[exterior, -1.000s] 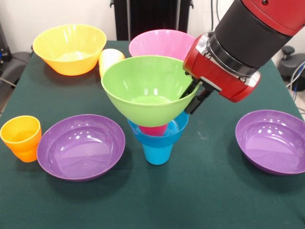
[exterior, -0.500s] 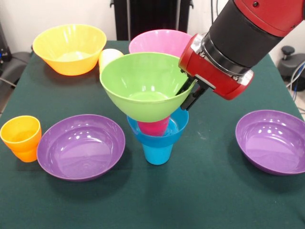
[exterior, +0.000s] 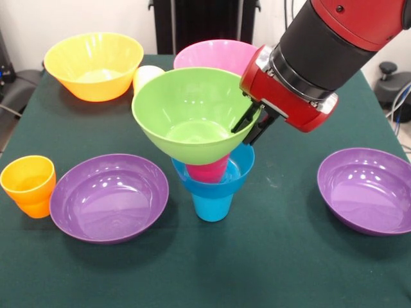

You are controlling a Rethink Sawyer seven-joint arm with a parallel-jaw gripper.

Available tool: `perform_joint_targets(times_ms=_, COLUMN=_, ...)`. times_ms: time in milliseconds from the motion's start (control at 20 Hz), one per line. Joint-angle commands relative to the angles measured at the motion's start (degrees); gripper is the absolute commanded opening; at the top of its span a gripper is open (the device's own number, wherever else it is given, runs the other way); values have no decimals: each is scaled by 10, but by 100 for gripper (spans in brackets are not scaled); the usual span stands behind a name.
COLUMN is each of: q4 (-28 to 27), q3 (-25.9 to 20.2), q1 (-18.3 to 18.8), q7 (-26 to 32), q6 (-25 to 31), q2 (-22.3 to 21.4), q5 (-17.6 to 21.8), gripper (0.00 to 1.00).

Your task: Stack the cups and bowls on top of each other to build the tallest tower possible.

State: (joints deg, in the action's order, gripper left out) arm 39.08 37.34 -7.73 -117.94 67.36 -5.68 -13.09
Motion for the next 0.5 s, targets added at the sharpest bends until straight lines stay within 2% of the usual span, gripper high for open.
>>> perform_joint_targets(times_ms=50, q4=54, q3=-71, q1=-11, q7=-80, q6=-29, q2=-4, q5=-5, gripper=0)
perform_joint_targets(times_ms=500, q4=49, q3=-72, q1=-12, q7=-87, q6=-33, q2=1, q5=-10, gripper=0)
